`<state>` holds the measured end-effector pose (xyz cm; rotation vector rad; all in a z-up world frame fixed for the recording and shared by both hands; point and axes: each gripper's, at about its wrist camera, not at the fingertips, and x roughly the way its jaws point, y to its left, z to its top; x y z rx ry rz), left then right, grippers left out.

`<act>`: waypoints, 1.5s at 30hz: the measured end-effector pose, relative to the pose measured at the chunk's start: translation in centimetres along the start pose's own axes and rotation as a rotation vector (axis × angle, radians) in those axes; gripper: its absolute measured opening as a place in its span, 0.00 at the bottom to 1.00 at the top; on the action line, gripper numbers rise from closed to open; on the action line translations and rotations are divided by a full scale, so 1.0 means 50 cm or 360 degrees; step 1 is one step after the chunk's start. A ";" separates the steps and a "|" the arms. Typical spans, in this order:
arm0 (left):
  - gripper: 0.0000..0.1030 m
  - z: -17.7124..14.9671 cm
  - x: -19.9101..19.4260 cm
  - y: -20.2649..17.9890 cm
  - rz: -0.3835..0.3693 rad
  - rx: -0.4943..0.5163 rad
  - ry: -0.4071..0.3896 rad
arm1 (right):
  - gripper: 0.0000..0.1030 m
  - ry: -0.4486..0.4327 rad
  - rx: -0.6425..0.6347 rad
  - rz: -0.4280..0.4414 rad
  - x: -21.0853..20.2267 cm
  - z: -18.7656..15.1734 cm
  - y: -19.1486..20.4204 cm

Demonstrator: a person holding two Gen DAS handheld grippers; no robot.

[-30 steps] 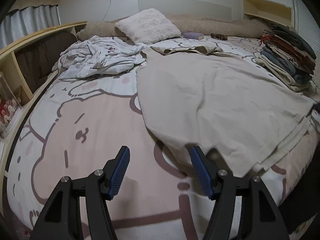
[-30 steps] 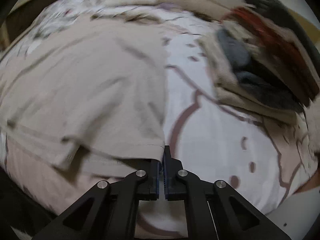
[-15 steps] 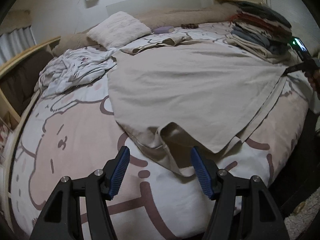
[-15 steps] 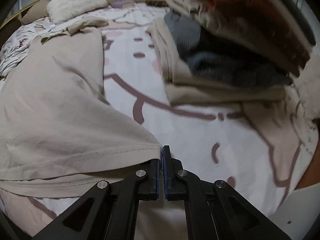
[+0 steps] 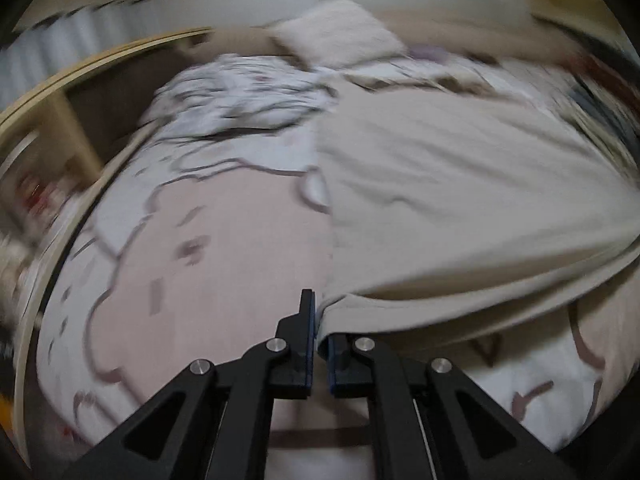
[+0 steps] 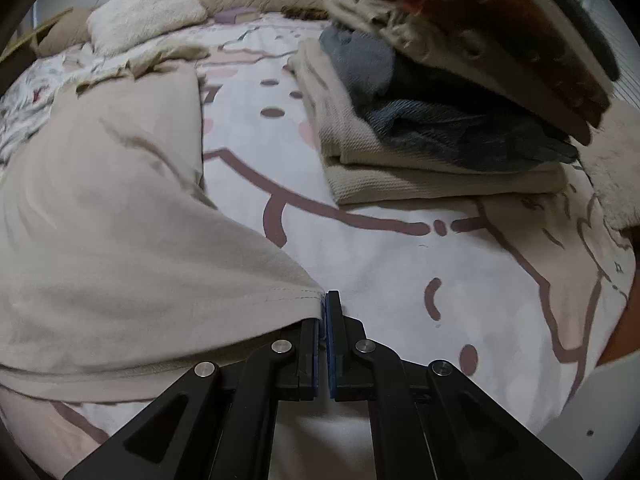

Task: Fold clothes

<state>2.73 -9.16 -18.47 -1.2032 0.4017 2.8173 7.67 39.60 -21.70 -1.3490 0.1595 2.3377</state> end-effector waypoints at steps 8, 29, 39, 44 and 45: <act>0.08 0.049 -0.150 0.046 0.0219 -0.0005 -0.0109 | 0.03 -0.0243 -0.0199 -0.0156 -0.213 0.048 0.031; 0.23 -0.209 -0.068 0.028 0.0211 0.0151 0.0457 | 0.03 0.0412 -0.0444 -0.0113 -0.103 -0.211 -0.006; 0.23 -0.175 -0.123 0.036 0.0214 0.0170 0.0393 | 0.03 0.0275 -0.0565 -0.0154 -0.176 -0.157 0.005; 0.32 -0.209 -0.128 0.029 0.0101 0.0162 0.0464 | 0.03 0.0409 -0.0676 -0.0106 -0.182 -0.203 0.028; 0.34 -0.211 -0.132 0.030 0.0063 0.0142 0.0472 | 0.05 0.0421 -0.0668 -0.0073 -0.196 -0.216 0.031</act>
